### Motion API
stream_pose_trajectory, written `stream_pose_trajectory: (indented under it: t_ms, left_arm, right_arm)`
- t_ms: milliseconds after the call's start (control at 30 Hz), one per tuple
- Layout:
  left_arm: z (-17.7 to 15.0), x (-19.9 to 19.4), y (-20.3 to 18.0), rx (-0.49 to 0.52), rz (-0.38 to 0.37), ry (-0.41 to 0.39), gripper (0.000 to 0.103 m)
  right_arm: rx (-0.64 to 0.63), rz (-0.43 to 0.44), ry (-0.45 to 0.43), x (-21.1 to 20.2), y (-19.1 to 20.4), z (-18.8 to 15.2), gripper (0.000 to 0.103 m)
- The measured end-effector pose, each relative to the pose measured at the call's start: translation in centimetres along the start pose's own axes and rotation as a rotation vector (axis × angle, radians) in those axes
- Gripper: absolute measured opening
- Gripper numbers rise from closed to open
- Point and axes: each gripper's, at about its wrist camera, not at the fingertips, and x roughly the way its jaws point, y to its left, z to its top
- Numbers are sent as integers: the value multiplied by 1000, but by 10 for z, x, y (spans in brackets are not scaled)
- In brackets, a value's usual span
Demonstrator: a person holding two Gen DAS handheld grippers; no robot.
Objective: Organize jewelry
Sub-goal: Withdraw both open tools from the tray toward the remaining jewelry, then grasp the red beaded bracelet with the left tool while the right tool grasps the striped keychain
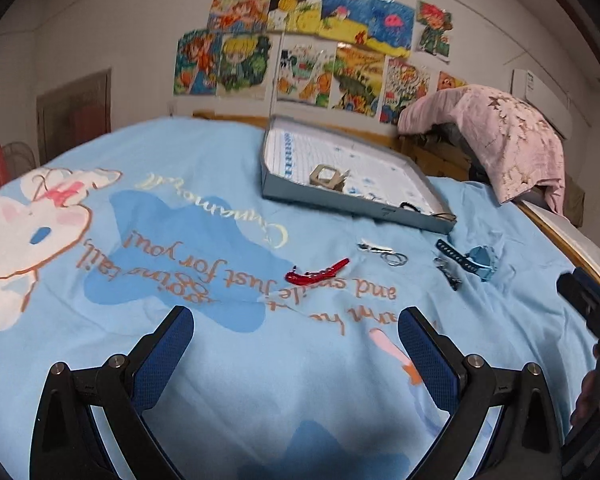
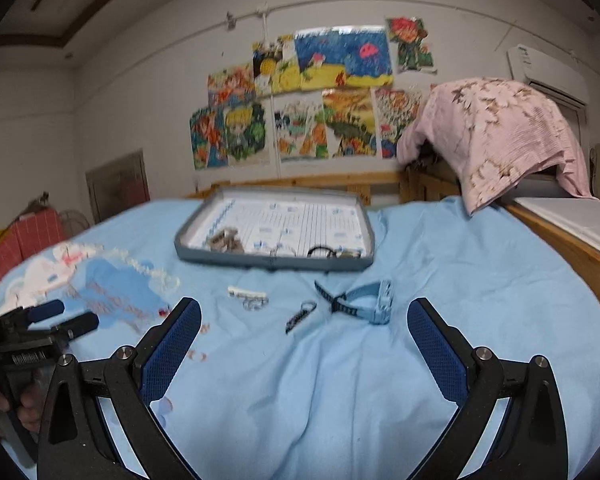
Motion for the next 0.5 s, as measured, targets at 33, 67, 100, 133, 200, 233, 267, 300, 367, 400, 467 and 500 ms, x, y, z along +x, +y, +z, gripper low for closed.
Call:
stream_pose_trajectory:
  t_ms: [33, 67, 100, 133, 200, 233, 267, 300, 367, 400, 467, 500]
  left_arm:
    - [3, 7, 1, 5, -2, 12, 103]
    - [3, 13, 0, 12, -7, 22, 103]
    - [5, 18, 0, 22, -13, 31, 103]
    - [7, 26, 0, 40, -20, 40, 103]
    - [11, 37, -2, 67, -32, 53, 101]
    - [13, 43, -3, 77, -41, 59, 97]
    - [17, 51, -4, 88, -56, 67, 92]
    - [19, 57, -5, 94, -64, 73, 89]
    - [25, 73, -6, 105, -80, 87, 81]
    - [27, 79, -7, 107, -88, 93, 79]
    - [29, 94, -8, 113, -113, 114, 69]
    - [29, 99, -9, 115, -129, 125, 68]
  right_arm:
    - [-9, 1, 9, 2, 3, 0, 101]
    - [-23, 3, 19, 6, 5, -1, 101]
    - [-38, 7, 27, 10, 7, -1, 101]
    - [-47, 12, 28, 13, 8, -2, 101]
    - [-57, 39, 30, 22, 10, -1, 101]
    - [-67, 51, 34, 27, 11, 0, 101]
    - [-77, 57, 38, 33, 13, 1, 101]
    - [-86, 57, 38, 38, 15, 2, 101]
    - [-93, 66, 46, 49, 18, 4, 101]
    - [-91, 77, 50, 57, 20, 5, 97]
    - [-98, 87, 68, 73, 23, 7, 85]
    - [-102, 87, 81, 81, 24, 7, 76]
